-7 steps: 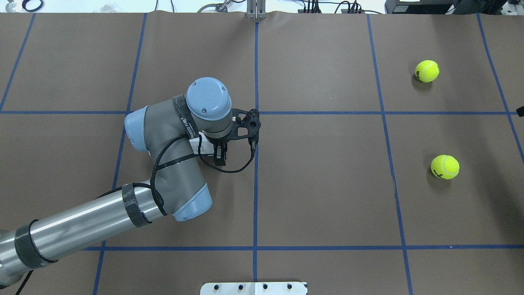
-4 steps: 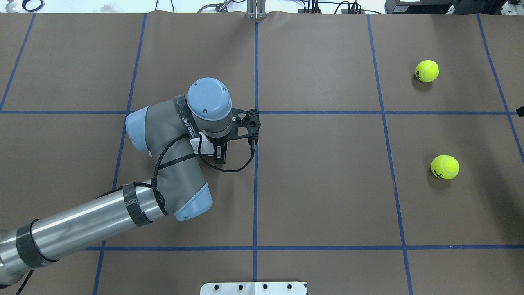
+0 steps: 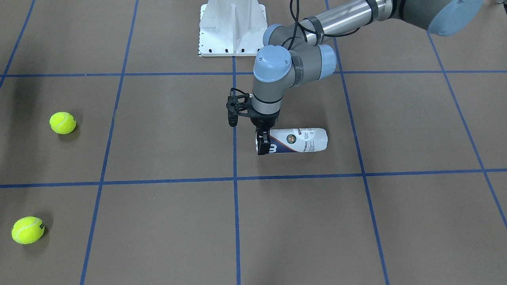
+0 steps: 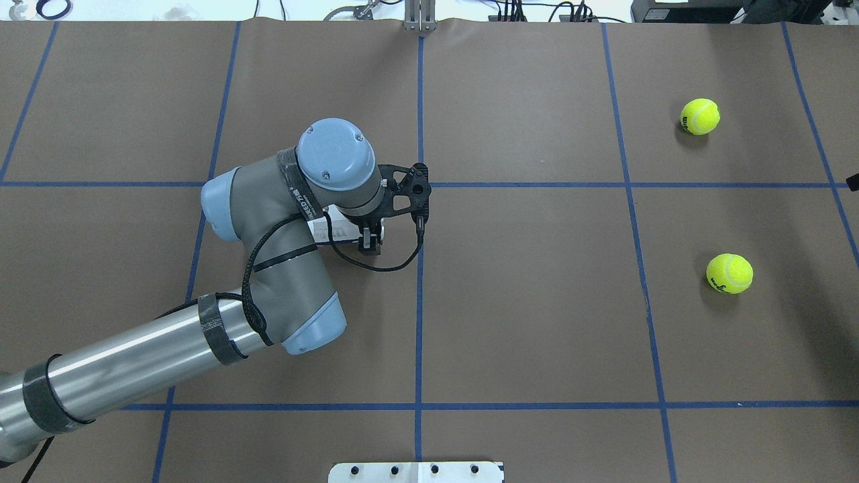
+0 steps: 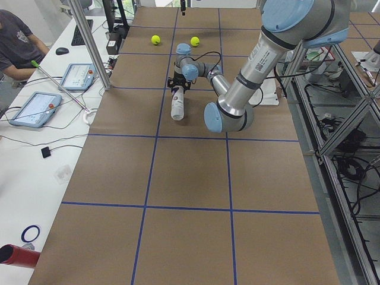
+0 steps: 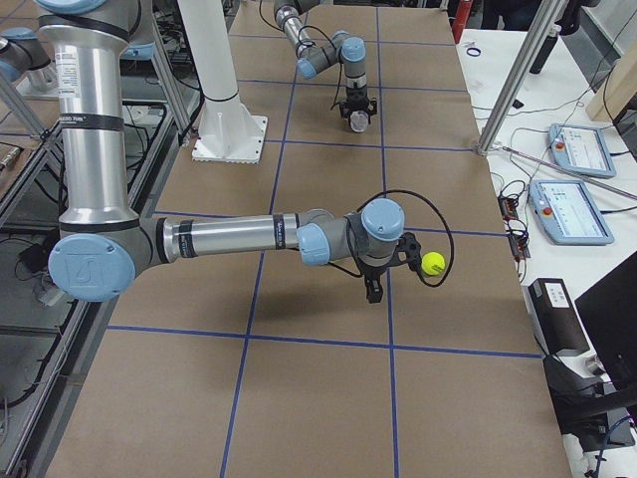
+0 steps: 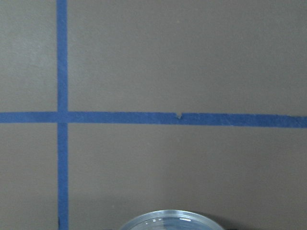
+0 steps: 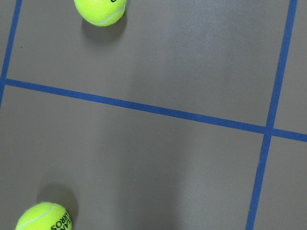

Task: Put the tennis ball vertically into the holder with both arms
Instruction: 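Lift the can upright with the left gripper, opening facing up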

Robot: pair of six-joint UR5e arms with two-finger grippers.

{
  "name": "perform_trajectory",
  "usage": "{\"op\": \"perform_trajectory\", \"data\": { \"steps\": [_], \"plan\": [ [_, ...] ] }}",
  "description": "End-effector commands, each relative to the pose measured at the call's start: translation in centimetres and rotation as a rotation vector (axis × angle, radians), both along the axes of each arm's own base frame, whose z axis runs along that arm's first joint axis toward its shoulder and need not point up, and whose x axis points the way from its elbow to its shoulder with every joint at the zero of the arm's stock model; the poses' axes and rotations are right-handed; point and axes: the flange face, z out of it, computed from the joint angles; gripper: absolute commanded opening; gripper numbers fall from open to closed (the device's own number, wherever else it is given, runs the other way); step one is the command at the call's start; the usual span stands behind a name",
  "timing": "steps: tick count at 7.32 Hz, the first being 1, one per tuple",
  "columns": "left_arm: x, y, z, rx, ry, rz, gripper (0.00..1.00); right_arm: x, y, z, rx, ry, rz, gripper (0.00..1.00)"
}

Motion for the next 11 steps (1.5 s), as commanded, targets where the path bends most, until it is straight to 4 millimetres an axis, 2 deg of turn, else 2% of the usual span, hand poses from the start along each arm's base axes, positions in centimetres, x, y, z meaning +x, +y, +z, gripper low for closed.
{"op": "perform_trajectory", "data": {
  "steps": [1,4,6,7,9,10,11],
  "plan": [
    [-2.6,-1.4,-3.8,0.060,0.250,-0.207,0.73,0.0,-0.1,-0.2,0.004,-0.001,0.001,0.99],
    [-5.6,-1.1,-7.9,0.018,0.696,-0.456,0.72,-0.1,-0.6,-0.7,0.015,-0.001,0.000,0.99],
    [-7.1,0.7,-6.6,-0.074,1.024,-0.537,0.72,-0.3,-0.9,-1.3,0.025,-0.003,-0.001,0.99],
    [-6.4,2.6,-6.4,-0.067,1.155,-0.562,0.72,-1.1,-1.2,-2.3,0.002,-0.008,0.022,0.99],
    [-3.4,6.5,-4.4,-0.071,1.301,-0.628,0.69,-4.9,-1.0,-4.7,-0.055,-0.054,0.121,0.99],
    [-3.7,6.8,-3.4,-0.064,1.373,-0.638,0.69,-6.5,-0.5,-5.2,-0.062,-0.086,0.153,0.99],
    [-2.8,7.3,-1.8,-0.064,1.392,-0.624,0.67,-6.9,-0.3,-5.3,-0.051,-0.091,0.159,0.99]
  ]
}}
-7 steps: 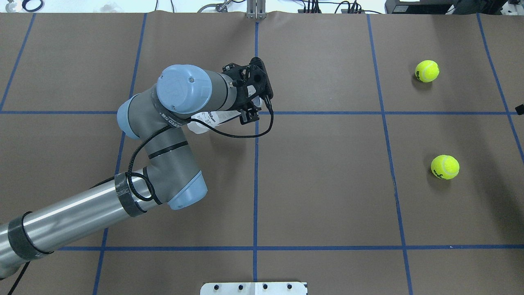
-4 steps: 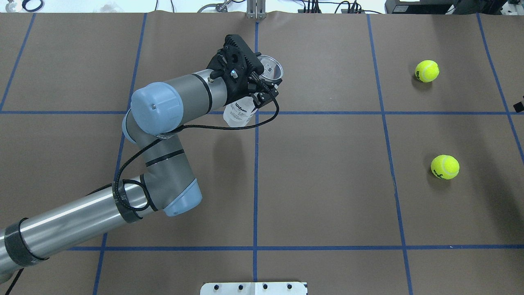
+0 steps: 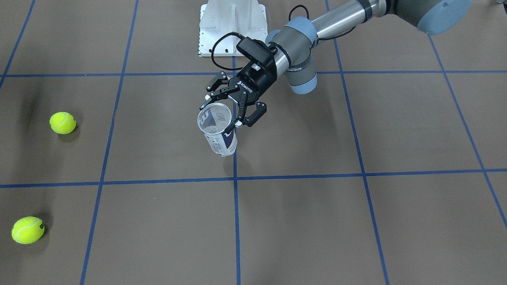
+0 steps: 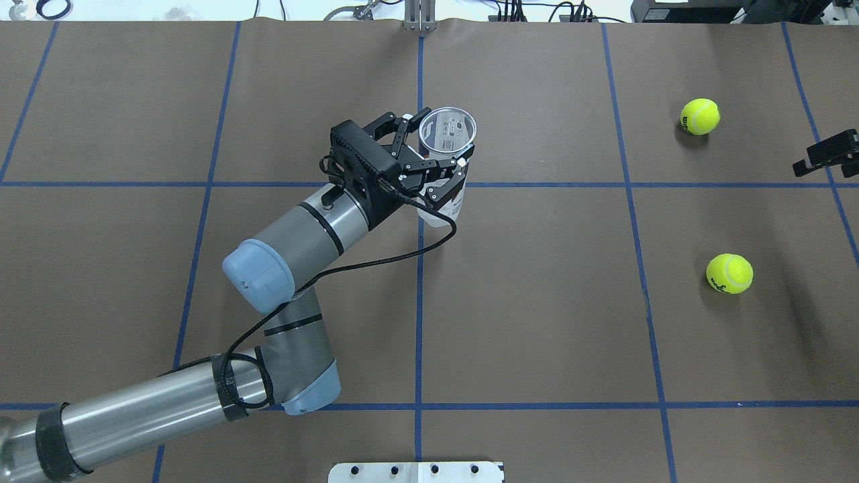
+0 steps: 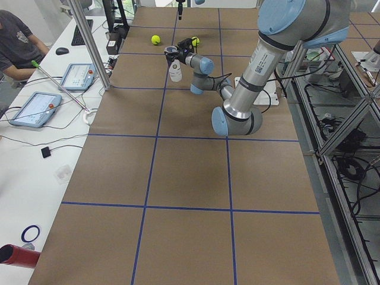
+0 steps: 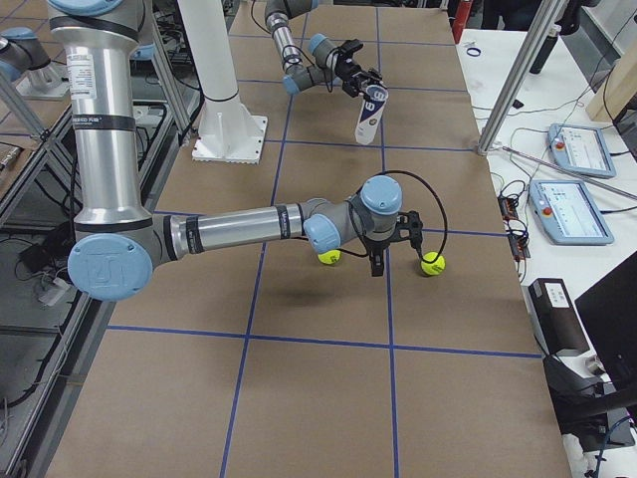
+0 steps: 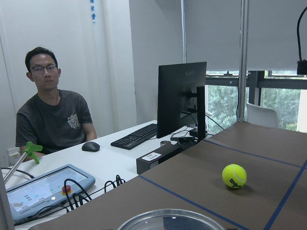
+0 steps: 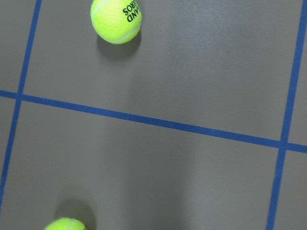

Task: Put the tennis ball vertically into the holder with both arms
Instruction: 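Lift the can upright with the left gripper, opening facing up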

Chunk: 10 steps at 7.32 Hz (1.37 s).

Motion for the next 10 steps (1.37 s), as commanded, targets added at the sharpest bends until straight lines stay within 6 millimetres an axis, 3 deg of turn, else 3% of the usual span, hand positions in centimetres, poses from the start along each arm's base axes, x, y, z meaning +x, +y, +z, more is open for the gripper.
{"op": "perform_trajectory", "data": {
  "steps": [1,2,4,7,10],
  "plan": [
    [0.7,1.2,3.6,0.018,0.069,-0.011,0.65,-1.8,0.5,-0.5,0.000,-0.020,0.012,0.99],
    [0.4,1.2,4.9,0.003,0.069,-0.031,0.66,-2.5,0.7,-0.7,-0.008,-0.024,0.005,0.99],
    [0.2,1.4,5.1,0.031,0.047,-0.051,0.66,-3.3,0.9,-1.1,-0.019,-0.028,0.000,0.99],
    [0.9,2.5,5.3,0.063,0.020,-0.057,0.65,-4.0,1.1,-1.1,-0.024,-0.029,-0.008,0.99],
    [2.1,3.0,6.9,0.121,-0.069,-0.094,0.64,-4.4,1.2,-1.2,-0.042,-0.035,-0.006,0.99]
  ]
}}
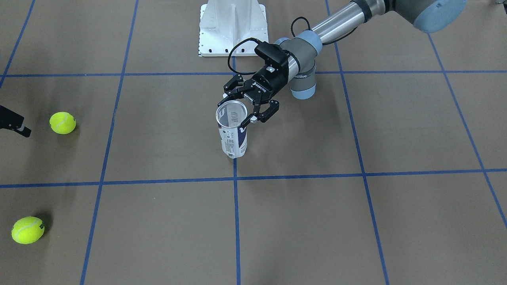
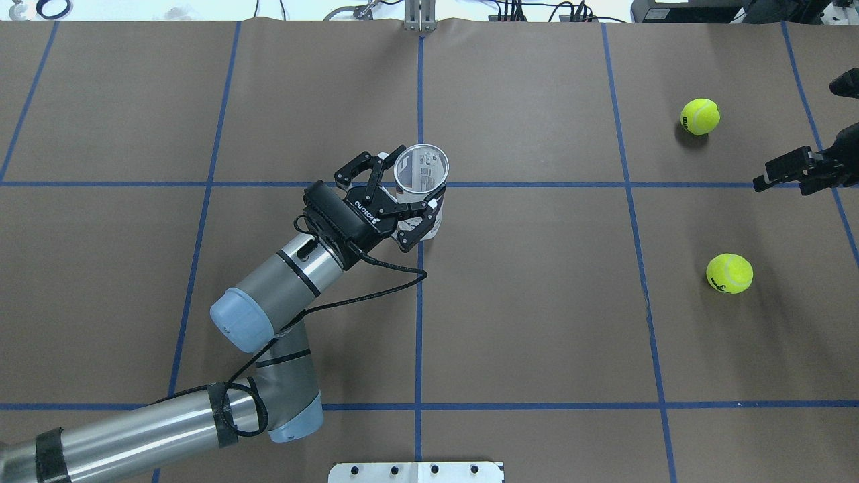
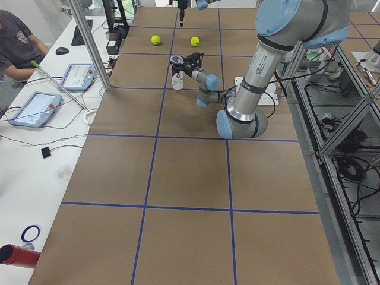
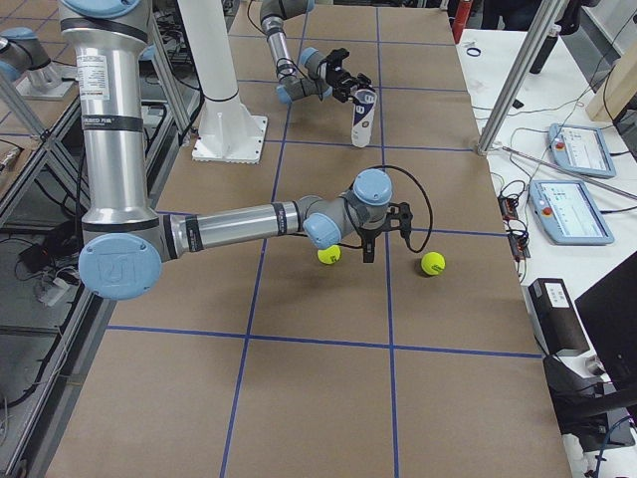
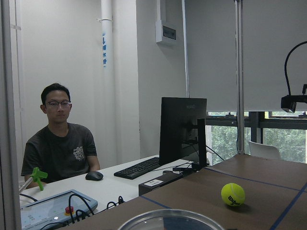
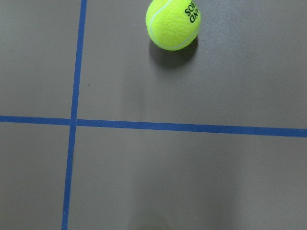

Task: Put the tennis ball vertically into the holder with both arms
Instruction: 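Hold the can upright with the left gripper while the right gripper reaches the nearer ball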

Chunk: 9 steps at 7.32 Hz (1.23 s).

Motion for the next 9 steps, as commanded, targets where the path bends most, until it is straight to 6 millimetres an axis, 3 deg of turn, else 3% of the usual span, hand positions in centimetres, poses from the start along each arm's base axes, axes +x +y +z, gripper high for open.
{"op": "perform_trajectory", "data": {
  "steps": [1,5,7,9],
  "plan": [
    [0.4,0.2,0.4,0.023,-0.020,-0.015,0.64,-0.2,0.1,-0.2,0.000,-0.006,-0.004,0.99],
    [0.4,0.8,-0.1,0.036,0.019,-0.006,0.62,-1.9,0.8,-1.6,-0.046,-0.023,0.008,0.99],
    [0.9,1.4,-0.5,0.038,0.026,0.007,0.70,-2.2,1.0,-1.7,-0.052,-0.028,-0.001,0.99],
    [0.9,1.5,-0.6,0.038,0.031,0.010,0.73,-4.6,3.1,-1.0,-0.119,-0.018,-0.019,0.99]
  ]
}}
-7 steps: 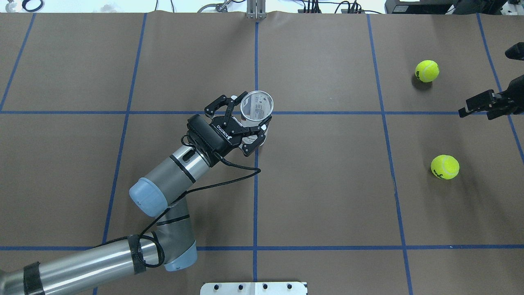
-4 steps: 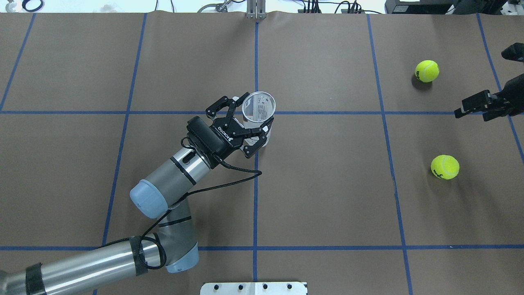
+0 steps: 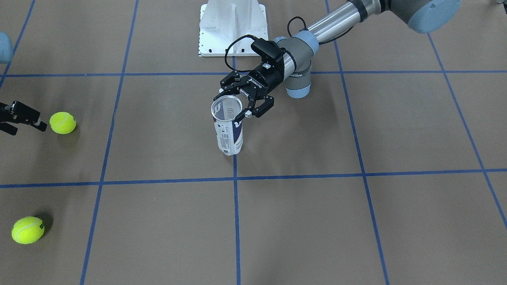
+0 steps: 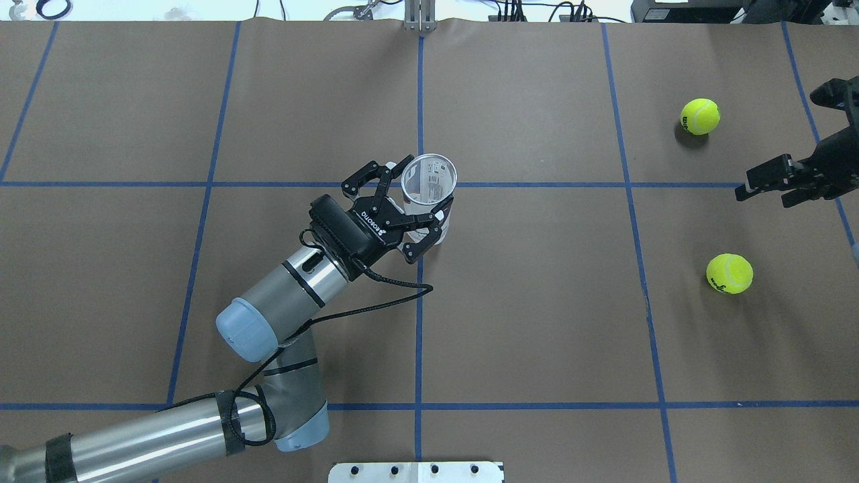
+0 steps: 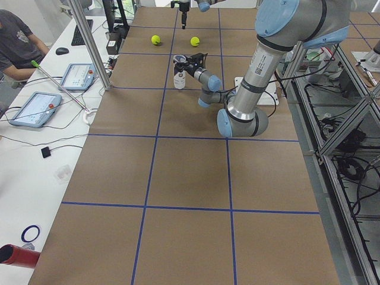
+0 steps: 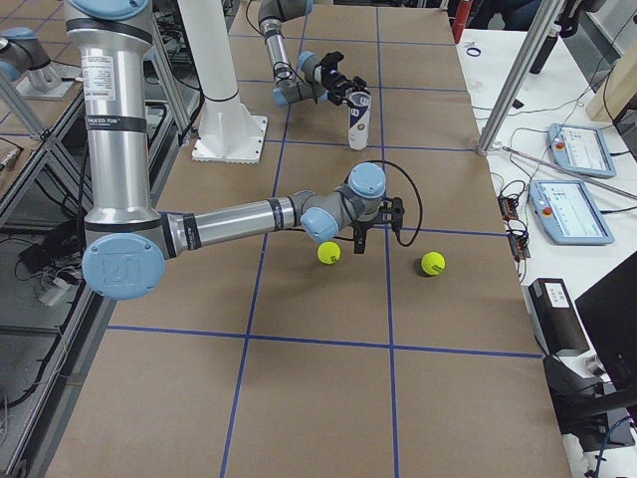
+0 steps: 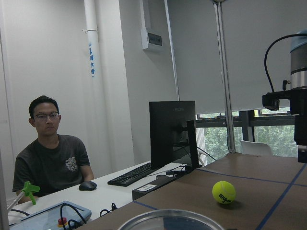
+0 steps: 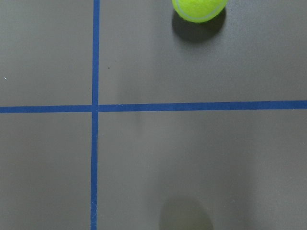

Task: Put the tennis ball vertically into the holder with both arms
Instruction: 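Hold the can upright with the left gripper while the right gripper reaches the nearer ball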

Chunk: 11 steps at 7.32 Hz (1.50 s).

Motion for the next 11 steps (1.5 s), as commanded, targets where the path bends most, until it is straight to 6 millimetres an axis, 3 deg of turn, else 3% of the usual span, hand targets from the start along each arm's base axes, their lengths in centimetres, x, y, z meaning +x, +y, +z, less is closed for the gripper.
{"op": "perform_trajectory", "data": {
  "steps": [1,4,10,11],
  "plan": [
    [0.0,0.1,-0.2,0.001,0.005,0.003,0.73,-3.5,2.9,1.9,-0.044,0.040,-0.058,0.99],
    [0.1,0.2,-0.7,0.004,0.014,0.004,0.73,-6.6,4.7,3.3,-0.024,0.112,-0.097,0.99],
    [0.0,0.2,-0.7,0.005,0.021,0.003,0.74,-9.0,5.4,4.9,-0.013,0.174,-0.116,0.98],
    [0.0,0.2,-0.7,0.006,0.021,0.004,0.74,-9.2,5.3,4.8,-0.013,0.173,-0.116,0.91]
  ]
}}
